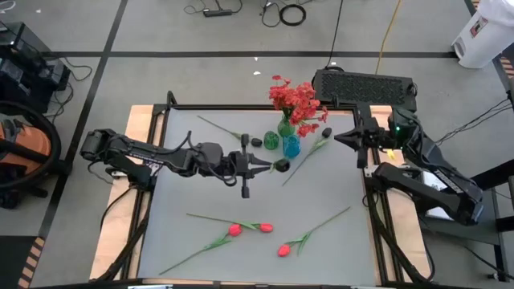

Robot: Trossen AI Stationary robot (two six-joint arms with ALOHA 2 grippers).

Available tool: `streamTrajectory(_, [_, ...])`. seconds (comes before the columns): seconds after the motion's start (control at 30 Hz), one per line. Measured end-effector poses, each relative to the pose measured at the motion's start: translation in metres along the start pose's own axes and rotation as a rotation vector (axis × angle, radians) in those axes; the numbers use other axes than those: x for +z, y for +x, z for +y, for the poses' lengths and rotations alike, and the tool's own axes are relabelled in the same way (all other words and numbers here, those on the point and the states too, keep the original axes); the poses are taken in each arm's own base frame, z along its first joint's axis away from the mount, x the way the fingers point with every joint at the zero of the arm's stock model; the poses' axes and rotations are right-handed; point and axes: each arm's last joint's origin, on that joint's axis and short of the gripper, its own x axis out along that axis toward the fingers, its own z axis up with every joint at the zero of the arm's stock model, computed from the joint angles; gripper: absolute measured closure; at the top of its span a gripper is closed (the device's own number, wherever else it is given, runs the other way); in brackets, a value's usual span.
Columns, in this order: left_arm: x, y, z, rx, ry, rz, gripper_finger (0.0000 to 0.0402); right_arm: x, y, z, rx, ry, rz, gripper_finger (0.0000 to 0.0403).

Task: Sort flowers into vase by color
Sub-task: Put the bottom left black flower into the blue vase

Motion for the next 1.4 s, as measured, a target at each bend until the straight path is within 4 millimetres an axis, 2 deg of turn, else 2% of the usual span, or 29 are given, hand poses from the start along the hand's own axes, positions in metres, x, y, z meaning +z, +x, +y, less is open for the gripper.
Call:
streamTrajectory(0.27, [0.009, 0.000, 0.005, -0.068, -0.008, -0.127, 0.0389, 0.004, 0.005, 0.015, 0.159, -0.049, -0.028, 0.0403])
streamTrajectory(0.47, [0.011, 0.000, 0.018, -0.131, -0.094, -0.209, 0.0389, 0.011, 0.013, 0.026, 0.282, -0.107, -0.185, 0.0403])
streamTrajectory(0.63, [0.010, 0.000, 0.024, -0.159, -0.123, -0.213, 0.0389, 0.008, 0.022, 0.031, 0.340, -0.134, -0.251, 0.0403])
streamTrajectory(0.83, [0.005, 0.003, 0.023, -0.165, -0.123, -0.198, 0.0389, 0.001, 0.043, 0.031, 0.294, -0.107, -0.221, 0.0403])
streamTrajectory(1.03, [-0.008, 0.013, 0.020, -0.167, -0.123, -0.169, 0.0389, 0.003, 0.065, 0.035, 0.340, -0.122, -0.241, 0.0401])
streamTrajectory(1.4, [-0.012, 0.015, 0.027, -0.143, -0.121, -0.173, 0.0389, 0.004, 0.098, 0.049, 0.424, -0.160, -0.279, 0.0340])
